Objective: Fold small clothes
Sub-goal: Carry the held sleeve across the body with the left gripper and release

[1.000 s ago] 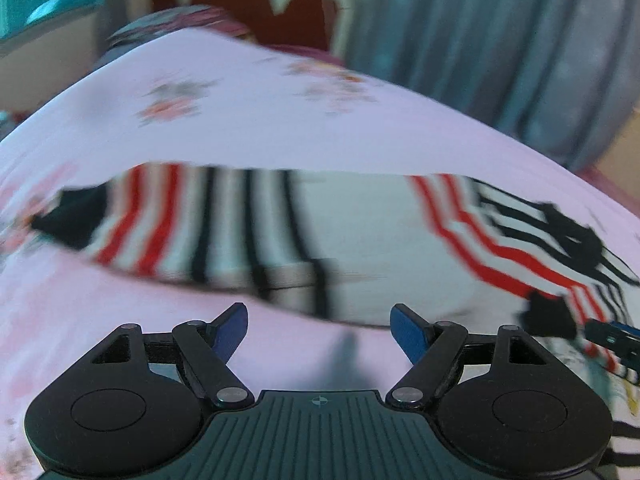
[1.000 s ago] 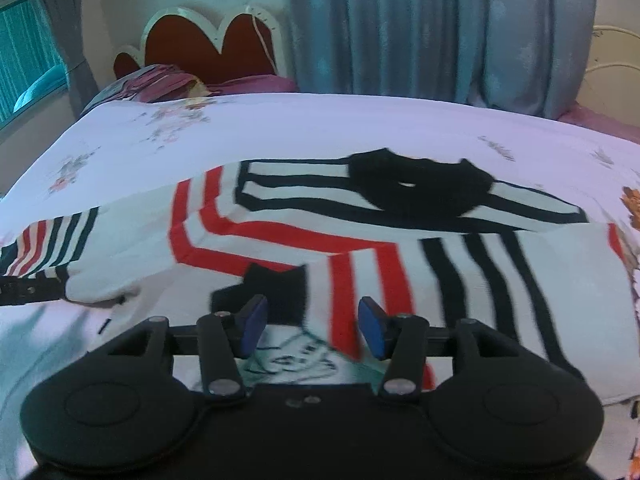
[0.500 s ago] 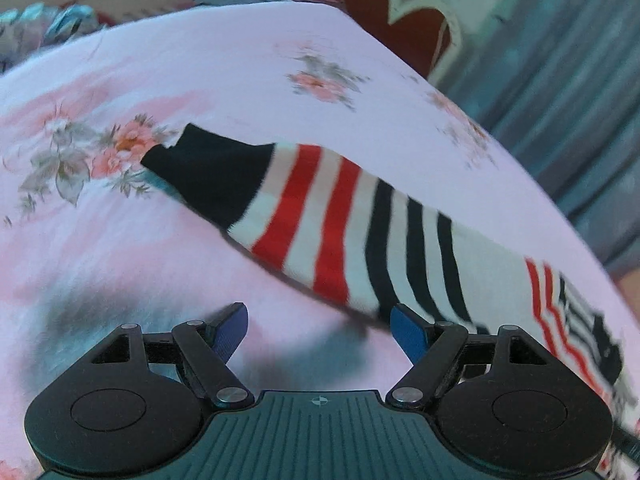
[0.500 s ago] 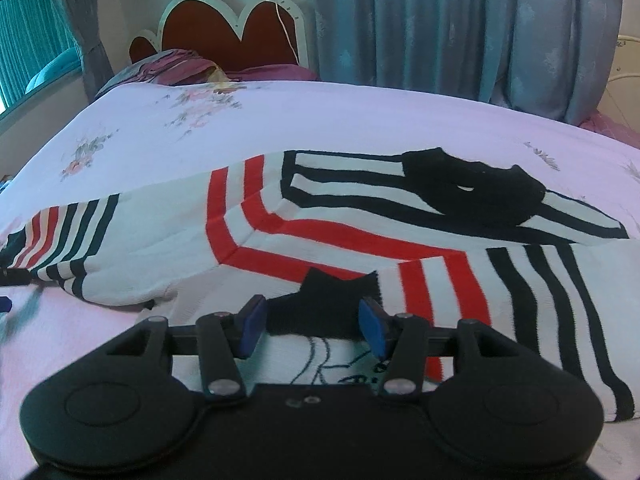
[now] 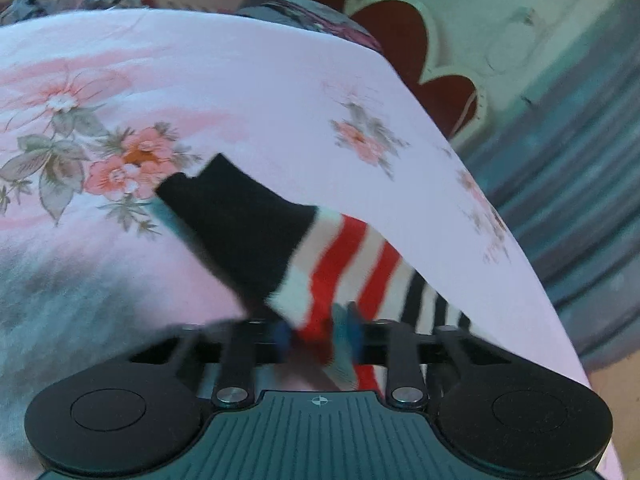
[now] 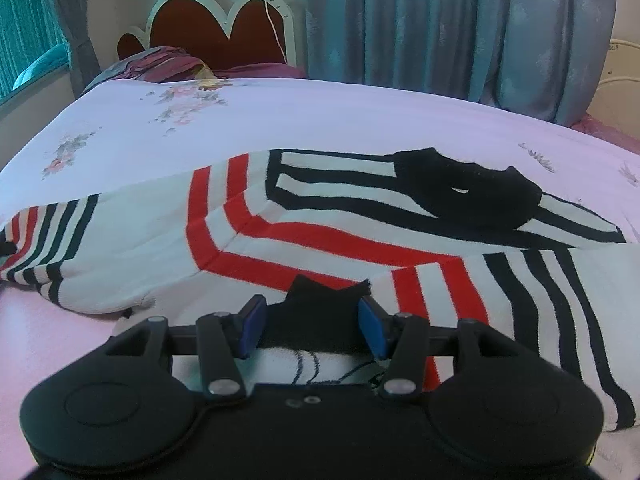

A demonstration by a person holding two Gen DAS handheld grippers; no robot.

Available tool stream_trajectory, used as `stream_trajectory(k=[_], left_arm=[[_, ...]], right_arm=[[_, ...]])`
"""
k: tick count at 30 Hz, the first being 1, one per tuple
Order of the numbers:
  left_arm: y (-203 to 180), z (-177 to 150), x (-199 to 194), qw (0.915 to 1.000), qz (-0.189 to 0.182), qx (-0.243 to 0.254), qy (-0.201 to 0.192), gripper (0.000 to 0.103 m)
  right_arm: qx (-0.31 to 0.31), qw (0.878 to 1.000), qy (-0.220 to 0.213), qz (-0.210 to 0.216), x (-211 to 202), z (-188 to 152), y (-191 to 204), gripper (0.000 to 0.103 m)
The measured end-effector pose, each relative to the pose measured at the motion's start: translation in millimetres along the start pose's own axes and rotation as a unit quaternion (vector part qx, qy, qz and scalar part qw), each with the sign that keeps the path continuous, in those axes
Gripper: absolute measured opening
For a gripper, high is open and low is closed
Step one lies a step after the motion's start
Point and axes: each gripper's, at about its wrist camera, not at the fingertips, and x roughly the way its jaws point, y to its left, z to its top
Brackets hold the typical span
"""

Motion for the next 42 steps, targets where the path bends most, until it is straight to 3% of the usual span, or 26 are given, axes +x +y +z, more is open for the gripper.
stream_trajectory(k=[4, 7, 11, 14, 20, 26, 29, 32, 35, 36, 37, 38, 40, 42], left_arm=[[-2.1, 2.7, 4.3, 1.0000, -0.001, 0.007, -0.004, 0.007], [-10.8, 3.1, -2.2, 0.9996, -0.004, 0.018, -0.021, 0.006], [-41.0, 1.2, -23.1, 0.9950, -0.032, 0.080, -0.050, 0.006], [-79.7, -3.1, -41.1, 0.9855, -0.068, 0.141, -0.065, 0.006], [-173.2, -41.0, -64.1, 0.9512, -0.167, 0.254, -0.051, 0.006], [-250.7, -127.5, -67.8, 0.9012, -0.245, 0.357, 0.018, 0.006], [-275.7, -172.8, -61.3, 0.8745, -0.256, 0.408, 0.057, 0.006], [-289.3, -217.3, -55.3, 0.8473, -0.240, 0.464, 0.098, 0.006], [-288.8, -242.5, -60.6, 0.8292, -0.219, 0.504, 0.104, 0.009], [-285.2, -244.6, -65.9, 0.8261, -0.218, 0.510, 0.100, 0.011], [-281.7, -244.3, -70.0, 0.8246, -0.220, 0.512, 0.097, 0.024], [-279.5, -244.1, -74.5, 0.8230, -0.224, 0.513, 0.095, 0.045], [-279.5, -243.1, -82.7, 0.8216, -0.228, 0.519, 0.064, 0.067], [-279.0, -241.7, -90.7, 0.8160, -0.233, 0.528, 0.037, 0.068]], right_arm=[[0.002, 1.000, -0.010, -0.010, -1.6, 1.7, -3.2, 0.050], [-0.005, 0.999, -0.016, -0.027, -4.0, 1.7, -7.6, 0.050], [0.002, 1.000, 0.012, -0.029, 10.2, -5.1, -16.7, 0.050], [0.017, 1.000, 0.013, -0.017, 9.3, -1.7, -20.7, 0.051], [0.063, 0.998, -0.014, 0.001, -15.3, -3.2, -43.5, 0.049], [0.100, 0.994, -0.030, -0.017, -45.1, -11.5, -84.1, 0.050], [0.113, 0.993, -0.030, -0.027, -54.7, -19.2, -103.4, 0.050], [0.125, 0.991, -0.023, -0.026, -61.2, -28.6, -117.3, 0.052], [0.142, 0.990, -0.023, -0.011, -66.5, -32.7, -126.4, 0.059], [0.145, 0.989, -0.025, -0.006, -67.7, -32.7, -127.8, 0.059], [0.146, 0.989, -0.027, -0.003, -68.5, -31.8, -128.4, 0.059], [0.146, 0.989, -0.028, -0.001, -69.1, -30.6, -129.0, 0.060], [0.146, 0.989, -0.031, 0.007, -68.5, -27.7, -128.1, 0.060], [0.142, 0.989, -0.034, 0.017, -68.4, -24.0, -123.9, 0.060]])
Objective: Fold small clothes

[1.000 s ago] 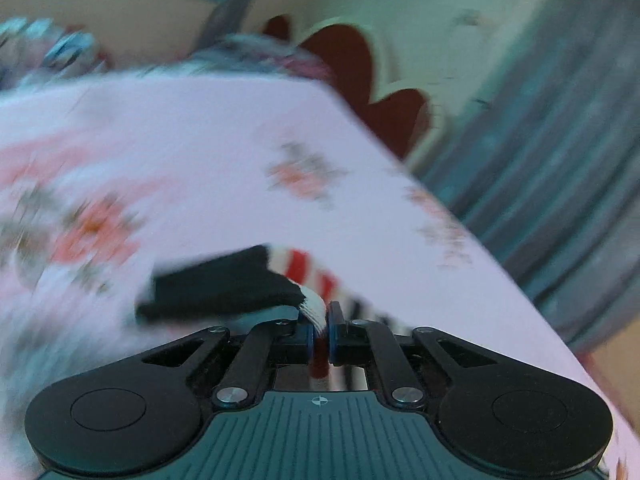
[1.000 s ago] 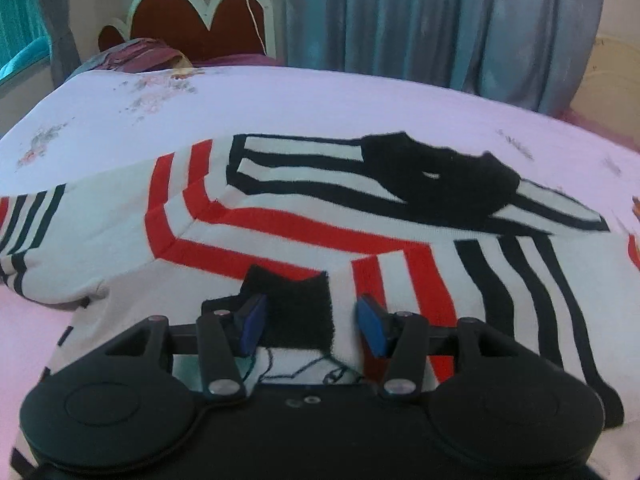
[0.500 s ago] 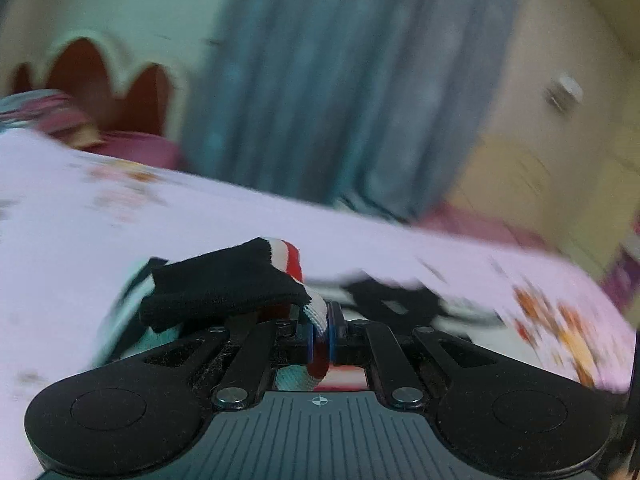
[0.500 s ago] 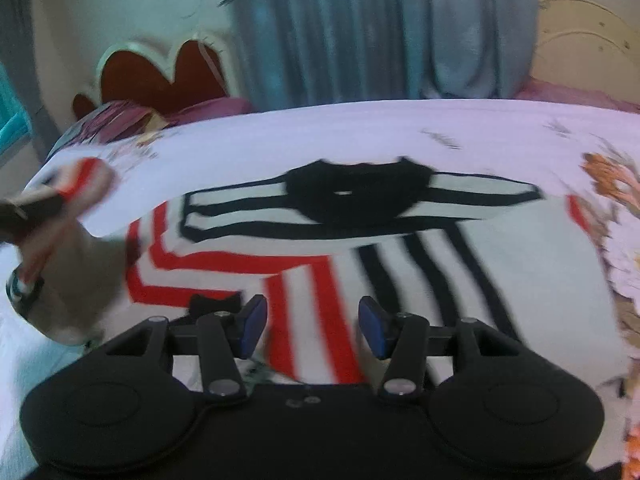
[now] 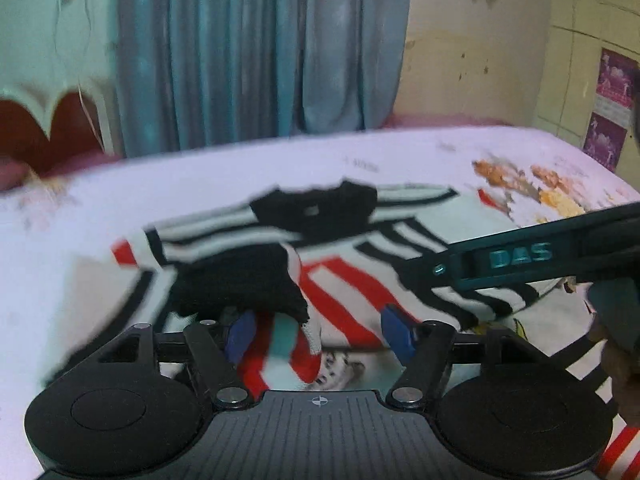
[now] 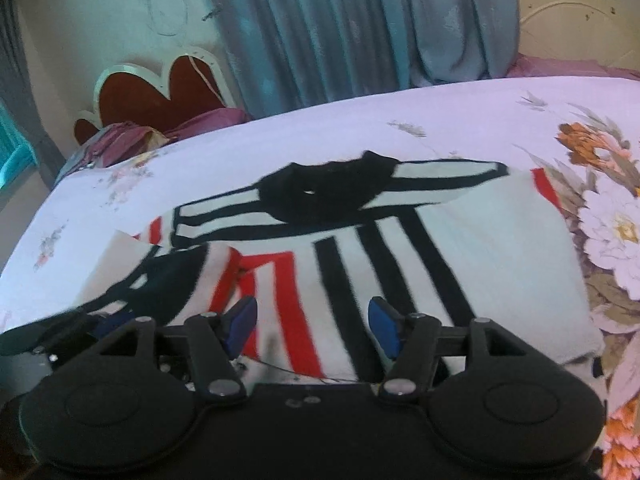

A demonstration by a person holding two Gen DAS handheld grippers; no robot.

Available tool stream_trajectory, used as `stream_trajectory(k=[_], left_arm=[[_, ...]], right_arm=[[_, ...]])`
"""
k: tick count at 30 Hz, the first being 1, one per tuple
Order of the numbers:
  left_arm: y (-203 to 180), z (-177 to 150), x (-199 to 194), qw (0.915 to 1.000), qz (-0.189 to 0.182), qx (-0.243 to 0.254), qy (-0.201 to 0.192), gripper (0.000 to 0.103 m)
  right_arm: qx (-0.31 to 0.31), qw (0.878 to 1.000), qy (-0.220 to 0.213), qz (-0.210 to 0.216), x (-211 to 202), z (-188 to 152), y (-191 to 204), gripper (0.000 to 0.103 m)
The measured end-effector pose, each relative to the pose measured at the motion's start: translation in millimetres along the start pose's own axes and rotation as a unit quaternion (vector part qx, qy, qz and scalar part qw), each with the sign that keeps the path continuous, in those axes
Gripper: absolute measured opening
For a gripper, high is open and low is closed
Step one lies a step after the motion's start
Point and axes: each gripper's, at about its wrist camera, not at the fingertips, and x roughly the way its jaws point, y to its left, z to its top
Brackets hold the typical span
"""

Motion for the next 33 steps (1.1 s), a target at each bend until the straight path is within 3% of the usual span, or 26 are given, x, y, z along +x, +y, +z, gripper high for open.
stream_trajectory(k=[4, 11, 15, 18, 20, 23, 27, 30, 33], left_arm=[[20.5, 2.6, -21.6, 0.9999, 0.016, 0.000, -0.001, 0.068], [92.6, -21.8, -51.2, 0.9905, 0.120, -0.067, 0.016, 0.068], [115.3, -41.0, -53.2, 0.9846, 0.149, -0.084, 0.035, 0.068], [118.7, -50.5, -46.3, 0.9823, 0.163, -0.078, 0.049, 0.068], [118.4, -52.9, -40.8, 0.9820, 0.164, -0.080, 0.050, 0.068], [114.5, -50.4, -32.9, 0.9824, 0.165, -0.075, 0.045, 0.068], [111.1, -45.6, -25.8, 0.9830, 0.166, -0.072, 0.032, 0.068], [107.6, -42.3, -19.8, 0.9838, 0.163, -0.069, 0.027, 0.068], [100.0, -42.1, -12.7, 0.9852, 0.160, -0.054, 0.028, 0.068]], right_arm=[[-0.027, 0.999, -0.004, 0.019, 2.1, 3.9, 19.1, 0.061], [-0.090, 0.995, 0.015, 0.038, 18.4, -9.2, 63.6, 0.062], [-0.127, 0.991, 0.029, 0.026, 34.7, -18.8, 83.5, 0.065], [-0.155, 0.987, 0.036, 0.006, 49.0, -21.8, 94.8, 0.054], [-0.157, 0.987, 0.036, 0.008, 52.0, -20.6, 98.2, 0.029], [-0.134, 0.991, 0.025, 0.013, 48.6, -13.1, 94.7, 0.015], [-0.043, 0.999, -0.012, 0.029, 24.6, 6.1, 62.0, 0.012], [0.023, 0.999, -0.037, 0.004, 8.9, 14.6, 22.9, 0.011], [0.063, 0.998, 0.006, -0.006, 15.7, 10.0, -12.7, 0.014]])
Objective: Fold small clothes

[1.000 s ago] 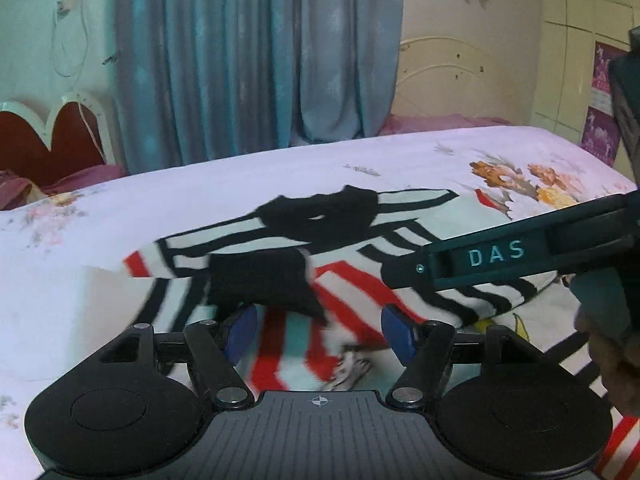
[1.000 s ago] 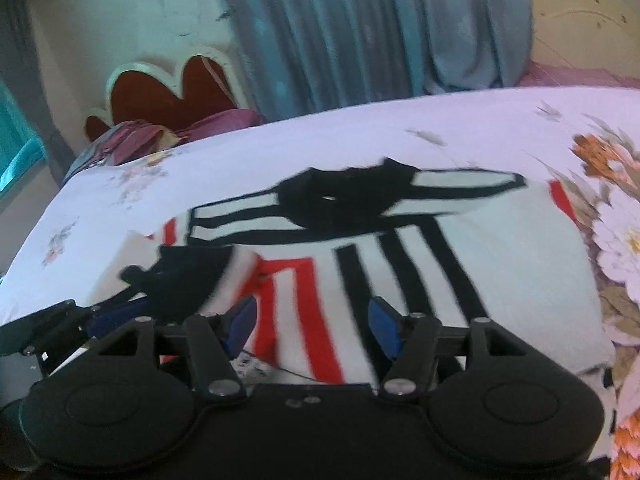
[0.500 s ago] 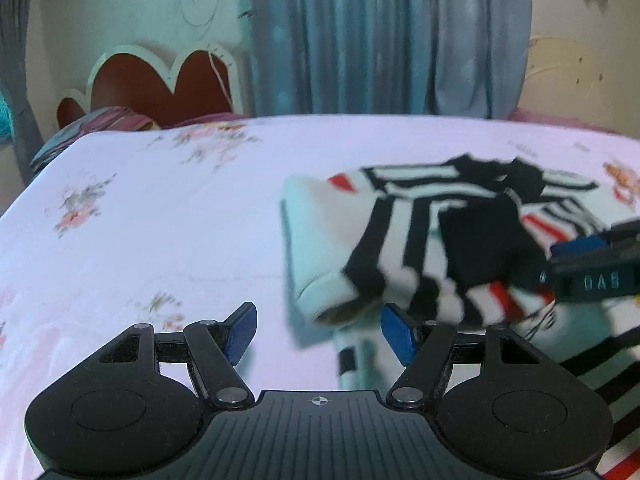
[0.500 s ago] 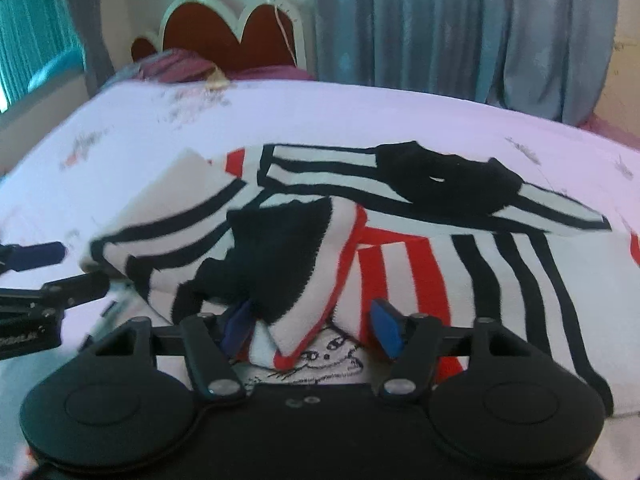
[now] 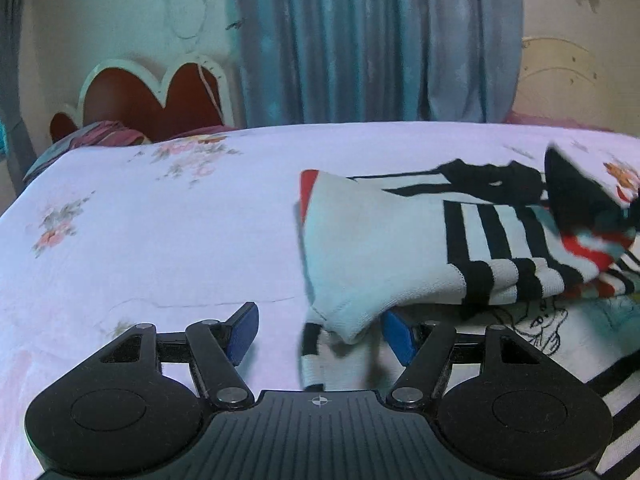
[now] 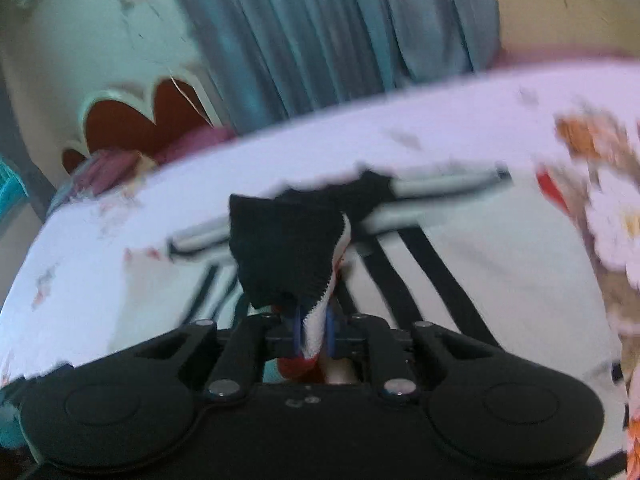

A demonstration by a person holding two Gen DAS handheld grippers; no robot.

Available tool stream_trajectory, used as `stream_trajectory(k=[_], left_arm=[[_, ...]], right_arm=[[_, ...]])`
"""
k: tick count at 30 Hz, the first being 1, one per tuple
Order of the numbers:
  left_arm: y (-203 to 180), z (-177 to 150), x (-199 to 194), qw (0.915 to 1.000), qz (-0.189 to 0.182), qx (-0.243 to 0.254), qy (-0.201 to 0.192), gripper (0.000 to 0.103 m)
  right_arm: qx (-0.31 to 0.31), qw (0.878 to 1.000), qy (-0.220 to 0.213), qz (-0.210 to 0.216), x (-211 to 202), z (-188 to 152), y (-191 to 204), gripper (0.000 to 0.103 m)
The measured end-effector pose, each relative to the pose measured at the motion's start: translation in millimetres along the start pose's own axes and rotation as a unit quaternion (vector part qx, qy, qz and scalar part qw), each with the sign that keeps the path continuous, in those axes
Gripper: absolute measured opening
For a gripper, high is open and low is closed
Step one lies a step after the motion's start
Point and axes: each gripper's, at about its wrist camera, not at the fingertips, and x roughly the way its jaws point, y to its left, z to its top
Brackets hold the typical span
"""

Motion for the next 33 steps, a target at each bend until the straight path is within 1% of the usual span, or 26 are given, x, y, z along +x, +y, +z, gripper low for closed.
stream_trajectory(k=[1, 2, 3, 4, 5, 6, 7, 8, 9, 11, 12, 13, 14, 16, 18, 20, 22, 24, 25, 26, 27, 28, 30, 31, 33], left_arm=[[-2.3, -0.8, 1.0, 1.0000, 0.003, 0.006, 0.000, 0.068], [-3.2, -2.2, 2.8, 1.0000, 0.005, 0.007, 0.002, 0.063], [-2.3, -3.3, 3.2, 1.0000, 0.005, 0.004, 0.004, 0.054], [-0.6, -4.0, 5.4, 0.9999, 0.004, -0.002, 0.012, 0.040], [1.6, -4.7, 7.7, 0.9997, -0.004, -0.011, 0.020, 0.038], [3.1, -6.1, 8.3, 0.9996, -0.006, -0.018, 0.022, 0.037], [3.0, -7.6, 8.2, 0.9996, -0.005, -0.019, 0.020, 0.037], [2.1, -8.0, 7.9, 0.9996, -0.005, -0.019, 0.018, 0.033], [1.9, -8.5, 8.2, 0.9996, -0.007, -0.021, 0.018, 0.032], [2.5, -8.8, 9.3, 0.9994, -0.007, -0.029, 0.019, 0.031], [3.5, -9.0, 10.1, 0.9992, -0.008, -0.034, 0.021, 0.030], [4.5, -9.3, 10.9, 0.9990, -0.009, -0.036, 0.023, 0.029], [4.8, -9.4, 11.6, 0.9990, -0.010, -0.038, 0.024, 0.029], [4.0, -9.5, 12.3, 0.9990, -0.009, -0.036, 0.024, 0.029], [3.8, -8.7, 12.8, 0.9988, -0.009, -0.040, 0.025, 0.029], [5.2, -7.6, 13.3, 0.9984, -0.010, -0.049, 0.028, 0.029], [5.5, -6.8, 13.7, 0.9982, -0.010, -0.052, 0.030, 0.029], [4.1, -6.9, 14.8, 0.9981, -0.011, -0.051, 0.033, 0.029], [2.8, -7.5, 16.0, 0.9980, -0.012, -0.050, 0.036, 0.029], [1.2, -8.7, 17.3, 0.9980, -0.010, -0.049, 0.040, 0.029], [0.5, -9.6, 18.1, 0.9979, -0.009, -0.048, 0.041, 0.029], [0.8, -9.9, 18.2, 0.9977, -0.009, -0.051, 0.043, 0.029], [2.3, -9.1, 17.9, 0.9974, -0.010, -0.054, 0.046, 0.029], [3.1, -8.2, 17.6, 0.9972, -0.012, -0.055, 0.048, 0.029], [3.9, -6.1, 16.3, 0.9972, -0.013, -0.053, 0.052, 0.029]], right_arm=[[0.014, 1.000, 0.014, 0.003, 2.5, -2.3, -8.2, 0.021], [0.023, 1.000, 0.019, -0.002, 2.0, -5.1, -14.9, 0.027], [0.024, 1.000, 0.017, -0.008, -0.3, -7.6, -19.1, 0.032], [0.024, 1.000, 0.013, -0.013, -3.0, -9.5, -21.7, 0.043], [0.029, 0.999, 0.009, -0.016, -6.1, -10.9, -24.9, 0.052], [0.034, 0.999, 0.005, -0.016, -10.2, -13.3, -26.3, 0.055], [0.036, 0.999, 0.002, -0.016, -12.6, -13.2, -27.4, 0.055], [0.036, 0.999, 0.003, -0.014, -13.7, -12.9, -28.0, 0.055], [0.034, 0.999, 0.005, -0.015, -13.3, -12.7, -27.6, 0.055], [0.035, 0.999, 0.009, -0.018, -7.2, -12.8, -30.8, 0.055], [0.039, 0.999, 0.010, -0.020, -5.1, -11.9, -33.4, 0.053], [0.047, 0.999, 0.010, -0.024, -3.5, -11.3, -36.0, 0.039], [0.057, 0.998, 0.008, -0.029, -2.0, -10.7, -39.7, 0.023], [0.075, 0.997, 0.007, -0.036, 0.0, -9.0, -47.2, 0.011], [0.061, 0.997, 0.008, -0.035, 0.6, -9.0, -46.4, 0.008], [0.023, 0.999, -0.002, -0.041, -4.7, -8.7, -37.2, 0.007], [-0.004, 0.999, -0.024, -0.040, -17.1, -7.2, -29.3, 0.007], [-0.038, 0.997, -0.044, -0.052, -27.0, -6.6, -24.0, 0.007], [-0.048, 0.996, -0.038, -0.063, -24.5, -7.6, -25.3, 0.007], [-0.048, 0.996, -0.022, -0.073, -17.5, -9.7, -29.7, 0.007], [-0.037, 0.996, 0.007, -0.077, -7.2, -13.1, -37.1, 0.007], [-0.032, 0.996, 0.026, -0.075, -1.0, -16.3, -41.0, 0.007], [-0.037, 0.997, 0.018, -0.071, -4.8, -17.4, -40.3, 0.012], [-0.031, 0.997, 0.015, -0.067, -7.8, -15.9, -41.3, 0.021], [-0.012, 0.998, 0.008, -0.059, -13.9, -12.8, -47.4, 0.029]])
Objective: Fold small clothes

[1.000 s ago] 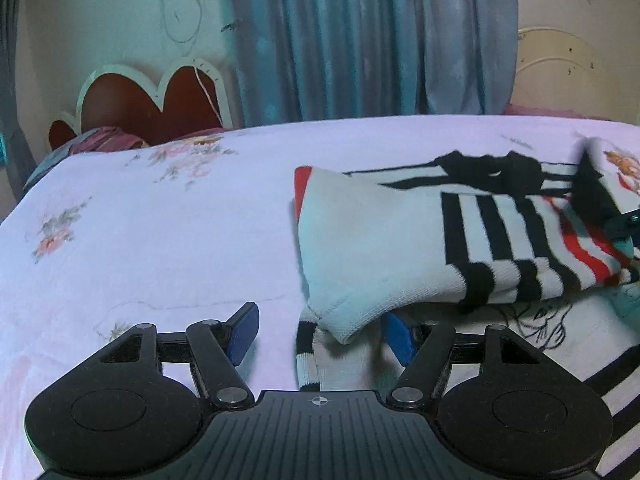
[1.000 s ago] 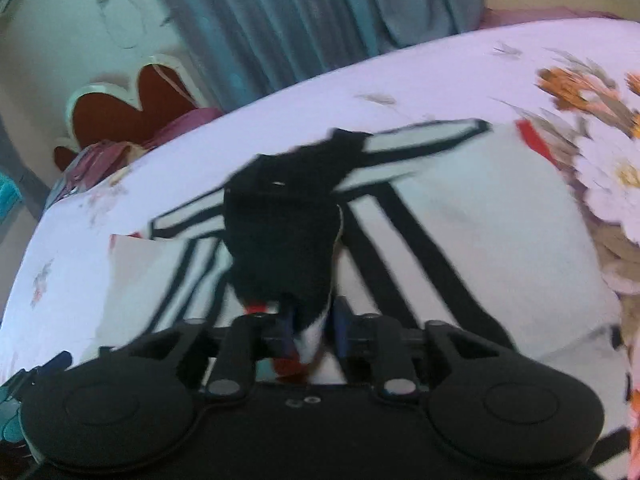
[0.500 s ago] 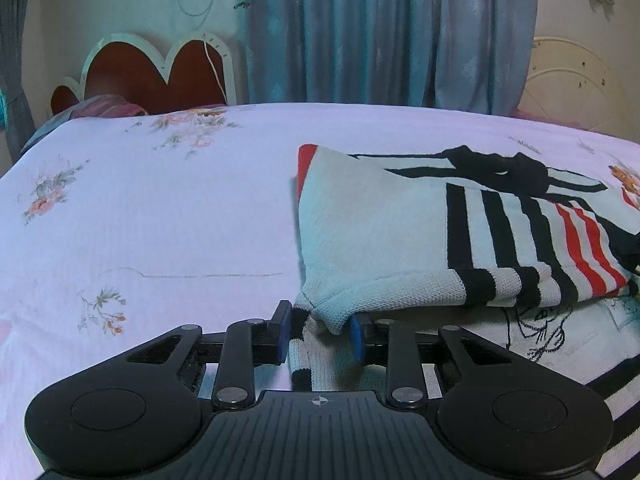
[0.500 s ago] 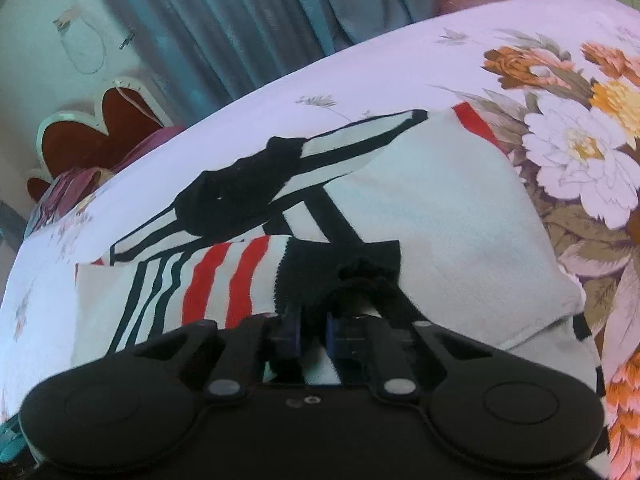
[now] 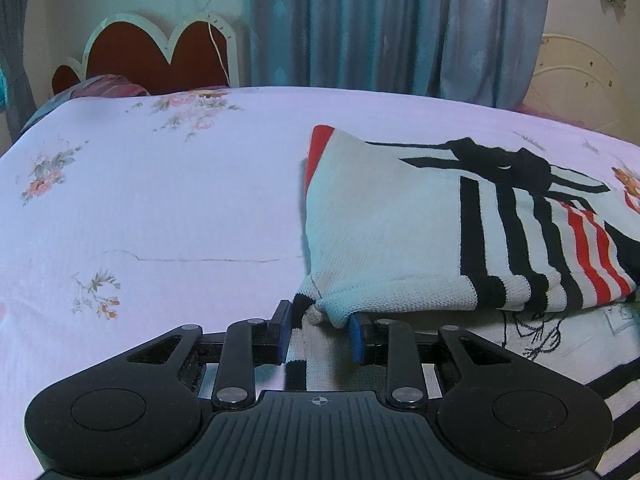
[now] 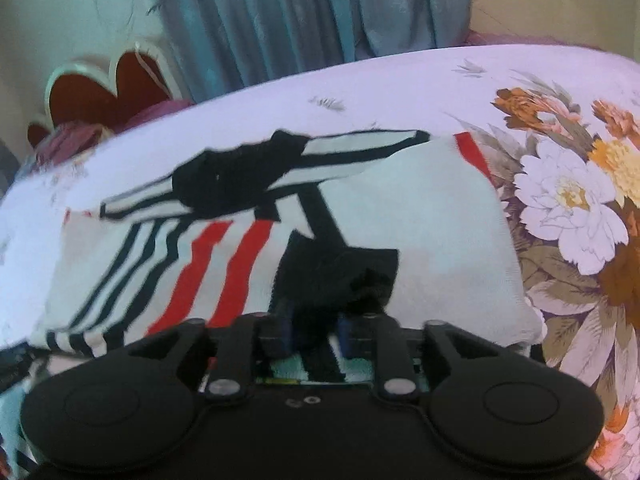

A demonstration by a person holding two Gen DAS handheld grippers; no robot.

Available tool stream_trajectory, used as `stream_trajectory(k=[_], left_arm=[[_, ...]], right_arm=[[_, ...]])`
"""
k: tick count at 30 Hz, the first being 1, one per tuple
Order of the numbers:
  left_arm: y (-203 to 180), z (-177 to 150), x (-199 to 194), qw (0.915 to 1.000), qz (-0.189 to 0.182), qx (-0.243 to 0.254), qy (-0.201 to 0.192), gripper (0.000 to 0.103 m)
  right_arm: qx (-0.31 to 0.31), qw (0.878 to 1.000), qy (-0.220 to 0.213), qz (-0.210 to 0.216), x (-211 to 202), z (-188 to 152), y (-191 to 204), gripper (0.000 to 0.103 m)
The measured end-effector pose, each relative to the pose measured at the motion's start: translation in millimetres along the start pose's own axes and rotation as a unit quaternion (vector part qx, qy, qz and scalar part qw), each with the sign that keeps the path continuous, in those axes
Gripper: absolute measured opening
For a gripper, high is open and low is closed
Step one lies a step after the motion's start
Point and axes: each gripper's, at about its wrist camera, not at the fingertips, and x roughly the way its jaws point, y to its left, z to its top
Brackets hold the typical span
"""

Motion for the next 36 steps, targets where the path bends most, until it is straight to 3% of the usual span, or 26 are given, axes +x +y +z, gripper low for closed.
stream_trajectory(k=[2, 10, 12, 14, 21, 25, 28, 30, 33, 36], left_arm=[[-0.3, 1.7, -1.3, 1.0000, 0.000, 0.001, 0.003, 0.029], [-4.0, 1.5, 0.3, 0.9999, 0.007, 0.008, 0.006, 0.029], [-4.6, 1.4, 0.9, 0.9999, 0.009, 0.009, 0.008, 0.029], [-3.2, 2.1, -1.1, 0.9999, 0.007, 0.006, 0.010, 0.029], [17.6, 8.6, -24.5, 0.9983, -0.034, -0.041, 0.022, 0.029], [22.1, 20.1, -30.9, 0.9977, -0.039, -0.055, 0.010, 0.029], [20.9, 31.1, -25.8, 0.9969, -0.044, -0.065, 0.008, 0.029], [17.8, 39.1, -18.5, 0.9966, -0.047, -0.067, 0.007, 0.029], [13.4, 51.8, -2.0, 0.9958, -0.052, -0.074, 0.016, 0.029], [8.6, 66.8, 24.6, 0.9950, -0.052, -0.081, 0.026, 0.029]], right_arm=[[0.022, 1.000, -0.004, 0.008, -2.3, 3.5, -7.8, 0.039], [0.068, 0.998, 0.007, 0.008, 19.4, 17.4, -23.4, 0.038], [0.048, 0.999, 0.006, 0.001, 24.3, 21.3, -17.9, 0.028], [0.029, 1.000, 0.004, -0.004, 24.9, 23.6, -13.2, 0.007], [-0.005, 1.000, -0.005, -0.021, 12.6, 17.5, -17.9, 0.006], [-0.012, 1.000, -0.010, -0.008, 9.2, 16.9, -15.9, 0.008], [-0.004, 1.000, -0.015, 0.008, 6.3, 21.6, -17.7, 0.025], [0.014, 1.000, -0.010, 0.020, 7.9, 23.8, -22.1, 0.029], [0.023, 1.000, 0.000, 0.010, 15.2, 24.7, -24.6, 0.029], [0.026, 1.000, 0.011, -0.001, 22.1, 22.5, -25.9, 0.019]])
